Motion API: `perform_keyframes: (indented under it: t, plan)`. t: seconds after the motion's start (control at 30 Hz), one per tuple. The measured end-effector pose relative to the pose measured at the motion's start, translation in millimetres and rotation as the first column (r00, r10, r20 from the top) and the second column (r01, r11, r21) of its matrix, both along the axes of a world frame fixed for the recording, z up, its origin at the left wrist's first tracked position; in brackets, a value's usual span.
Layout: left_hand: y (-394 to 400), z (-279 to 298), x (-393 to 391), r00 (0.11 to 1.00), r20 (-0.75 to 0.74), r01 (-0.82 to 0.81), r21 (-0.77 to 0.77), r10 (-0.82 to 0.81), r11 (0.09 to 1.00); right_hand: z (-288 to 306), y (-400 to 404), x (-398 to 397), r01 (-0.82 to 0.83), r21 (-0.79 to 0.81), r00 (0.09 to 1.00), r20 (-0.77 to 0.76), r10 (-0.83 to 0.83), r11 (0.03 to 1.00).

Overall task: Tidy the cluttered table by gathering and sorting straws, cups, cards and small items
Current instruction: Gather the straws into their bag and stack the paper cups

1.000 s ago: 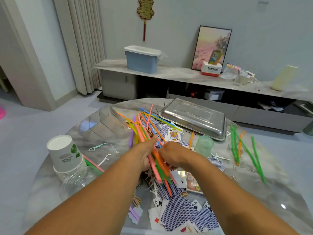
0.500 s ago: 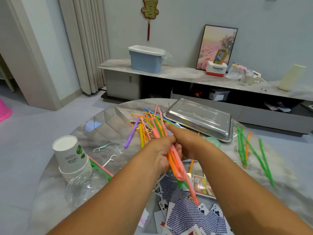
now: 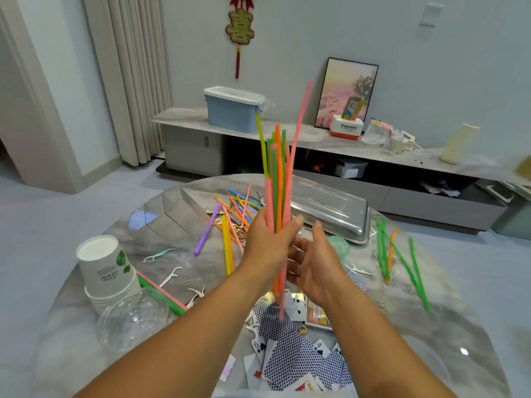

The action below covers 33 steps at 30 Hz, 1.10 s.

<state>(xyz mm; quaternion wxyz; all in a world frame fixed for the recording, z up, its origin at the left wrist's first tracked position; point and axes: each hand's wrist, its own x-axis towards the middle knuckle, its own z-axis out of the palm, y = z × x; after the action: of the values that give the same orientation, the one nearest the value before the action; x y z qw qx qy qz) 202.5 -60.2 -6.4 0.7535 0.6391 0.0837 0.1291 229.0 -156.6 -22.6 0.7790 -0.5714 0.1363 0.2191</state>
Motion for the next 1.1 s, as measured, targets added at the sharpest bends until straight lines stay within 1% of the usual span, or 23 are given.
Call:
perform_keyframes:
  t: [0.1,0.17,0.27,0.33,0.4,0.5,0.6,0.63,0.7,0.77,0.8,0.83,0.87,0.9,0.93,0.97,1.0,1.03,1.07,1.1]
  plan:
    - [0.4,13.1,3.3,0.985,0.131,-0.111,-0.042,0.116,0.993,-6.9,-5.8,-14.4,0.074,-0.027,0.996,-0.044,-0.075,0.997]
    - [-0.8,23.1,7.3,0.974,0.177,-0.131,-0.077,0.143,0.988,-14.9,-3.8,-23.4,0.105,0.051,0.987,-0.127,-0.098,0.993]
    - [-4.3,37.7,8.5,0.969,0.224,-0.069,-0.139,0.1,0.988,-19.3,2.6,-30.0,0.215,0.232,0.96,-0.228,-0.162,0.949]
    - [-5.6,38.2,5.5,0.975,0.212,-0.037,-0.127,0.063,0.991,-17.1,5.6,-30.4,0.256,0.366,0.953,-0.253,-0.17,0.895]
    - [-4.4,32.8,1.4,0.982,0.188,-0.018,-0.054,0.028,0.998,-12.6,6.5,-29.7,0.257,0.437,0.956,-0.246,-0.16,0.862]
    - [-3.2,25.2,-4.5,0.984,0.176,0.032,-0.008,-0.03,0.999,-10.7,5.2,-30.2,0.241,0.465,0.962,-0.229,-0.147,0.852]
    - [-3.9,21.6,-8.5,0.988,0.134,0.078,0.038,-0.082,0.996,-11.7,3.1,-35.5,0.205,0.475,0.971,-0.207,-0.117,0.856]
    - [-5.1,20.1,-8.8,0.985,0.134,0.101,0.046,-0.106,0.994,-13.3,2.0,-37.2,0.195,0.438,0.976,-0.177,-0.129,0.877]
    - [-4.9,14.7,-6.9,0.981,0.145,0.127,0.037,-0.131,0.991,-16.2,-2.2,-40.1,0.178,0.263,0.984,-0.037,-0.175,0.948]
    - [-0.2,10.3,-8.6,0.98,0.165,0.106,0.065,-0.115,0.992,-10.6,-11.7,-45.0,0.184,0.094,0.958,0.206,-0.2,0.978]
    - [2.5,6.4,-10.1,0.979,0.174,0.096,0.08,-0.109,0.992,-4.8,-17.3,-47.0,0.168,0.052,0.92,0.352,-0.175,0.984]
    - [3.3,0.2,-9.3,0.977,0.178,0.103,0.108,-0.121,0.989,2.7,-21.4,-49.2,0.116,0.009,0.867,0.487,-0.106,0.993]
    - [5.7,-3.9,-14.4,0.971,0.18,0.129,0.155,-0.156,0.98,10.2,-23.9,-50.5,0.031,-0.066,0.81,0.586,0.013,0.997]
    - [2.1,-5.6,-19.1,0.964,0.215,0.07,0.366,-0.157,0.928,17.2,-23.0,-51.0,-0.048,-0.169,0.752,0.642,0.148,0.984]
    - [-2.6,-10.2,-24.5,0.952,0.275,-0.023,0.507,-0.136,0.862,22.4,-20.9,-51.5,-0.078,-0.281,0.706,0.662,0.252,0.956]
    - [-9.1,-14.1,-25.4,0.947,0.315,-0.089,0.425,-0.055,0.901,26.1,-17.0,-51.7,-0.07,-0.38,0.683,0.655,0.322,0.922]
    - [-8.9,-16.1,-26.9,0.953,0.3,-0.119,0.22,0.049,0.968,31.3,-11.3,-53.3,-0.036,-0.448,0.691,0.634,0.346,0.893]
    - [-9.6,-15.9,-32.3,0.971,0.233,-0.054,0.003,0.052,0.999,36.2,-6.9,-56.5,0.014,-0.474,0.717,0.619,0.321,0.88]
    - [-12.5,-17.8,-36.6,0.977,0.215,0.006,0.012,-0.008,1.0,38.3,-4.7,-56.7,0.072,-0.481,0.742,0.611,0.275,0.874]
    - [-11.6,-23.4,-36.4,0.97,0.221,0.055,0.201,-0.1,0.978,39.9,-4.0,-58.2,0.118,-0.477,0.755,0.613,0.233,0.871]
